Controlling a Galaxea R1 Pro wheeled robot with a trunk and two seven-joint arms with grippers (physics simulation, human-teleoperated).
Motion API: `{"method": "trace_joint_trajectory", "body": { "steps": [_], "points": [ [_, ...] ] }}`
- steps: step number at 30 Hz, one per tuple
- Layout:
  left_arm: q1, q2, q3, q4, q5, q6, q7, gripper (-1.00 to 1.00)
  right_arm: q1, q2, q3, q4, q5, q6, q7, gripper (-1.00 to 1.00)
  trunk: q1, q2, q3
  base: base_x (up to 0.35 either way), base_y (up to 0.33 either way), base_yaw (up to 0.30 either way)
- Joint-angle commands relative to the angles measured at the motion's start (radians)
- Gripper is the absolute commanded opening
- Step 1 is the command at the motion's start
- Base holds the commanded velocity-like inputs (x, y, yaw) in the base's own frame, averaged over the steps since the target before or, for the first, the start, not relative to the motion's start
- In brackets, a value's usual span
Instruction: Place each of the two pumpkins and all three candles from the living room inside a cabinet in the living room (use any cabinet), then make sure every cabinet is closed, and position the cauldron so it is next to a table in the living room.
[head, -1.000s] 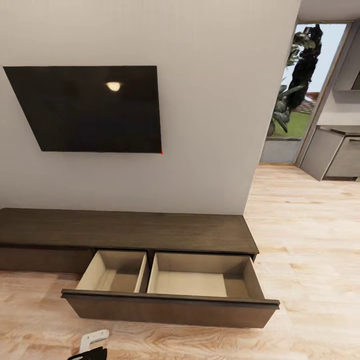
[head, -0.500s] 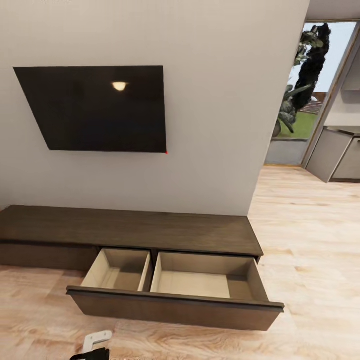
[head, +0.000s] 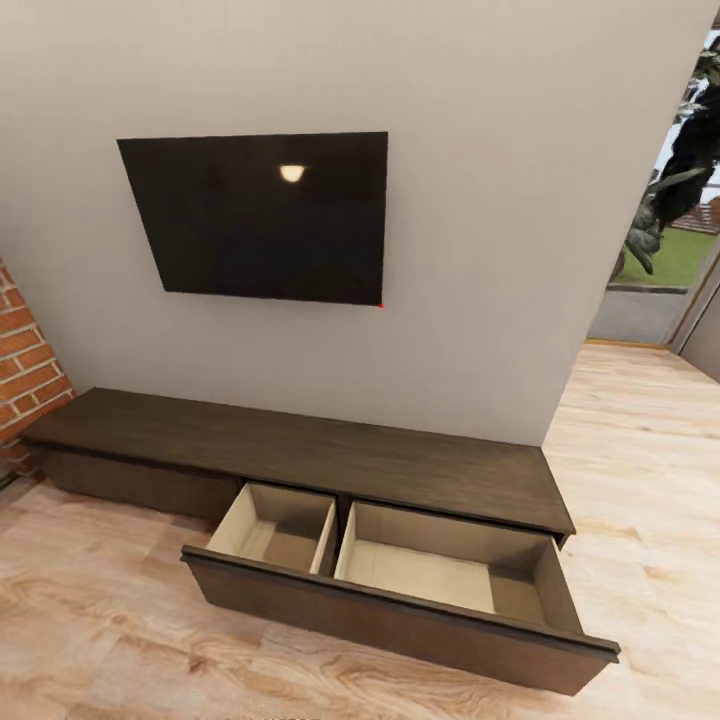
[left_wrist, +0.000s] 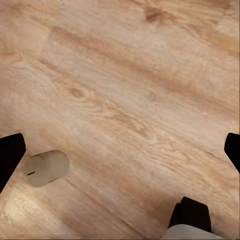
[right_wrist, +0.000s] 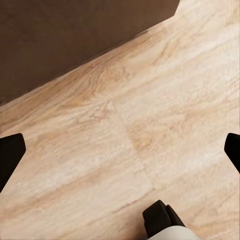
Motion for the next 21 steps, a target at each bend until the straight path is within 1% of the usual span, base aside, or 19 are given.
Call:
{"method": "trace_joint_trajectory", "body": {
  "steps": [1,2,3,9,15,21],
  "points": [
    [-0.001,-0.001,-0.009,0.036,0.009,-0.018,0.004,1.0,0.0,0.0,-0.001,-0.001,-0.005,-0.002,-0.002,1.0,0.0,-0.001,-0.001,0.0,0.0,0.288],
    [0.0,-0.005,-0.009,0.077,0.007,-0.03,0.003,1.0,0.0,0.0,-0.001,-0.001,-0.005,-0.002,-0.002,1.0,0.0,-0.001,-0.001,0.0,0.0,0.288],
    [0.0,-0.007,-0.008,0.097,0.008,-0.035,0.003,1.0,0.0,0.0,-0.001,-0.001,-0.005,-0.002,-0.002,1.0,0.0,-0.001,-0.001,0.0,0.0,0.288],
    [0.006,-0.012,-0.007,0.137,0.02,-0.04,0.003,1.0,0.0,0.0,-0.001,-0.001,-0.005,-0.002,-0.002,1.0,0.0,-0.001,-0.001,0.0,0.0,0.288],
    [0.009,-0.018,-0.006,0.206,0.022,-0.041,0.003,1.0,0.0,0.0,-0.001,-0.001,-0.005,-0.002,-0.001,1.0,0.0,-0.001,-0.001,0.0,0.0,0.288],
    [0.01,-0.021,-0.007,0.223,0.021,-0.041,0.003,1.0,0.0,0.0,-0.001,-0.001,-0.004,-0.002,-0.001,1.0,0.0,-0.001,-0.001,0.0,0.0,0.288]
  ]
}}
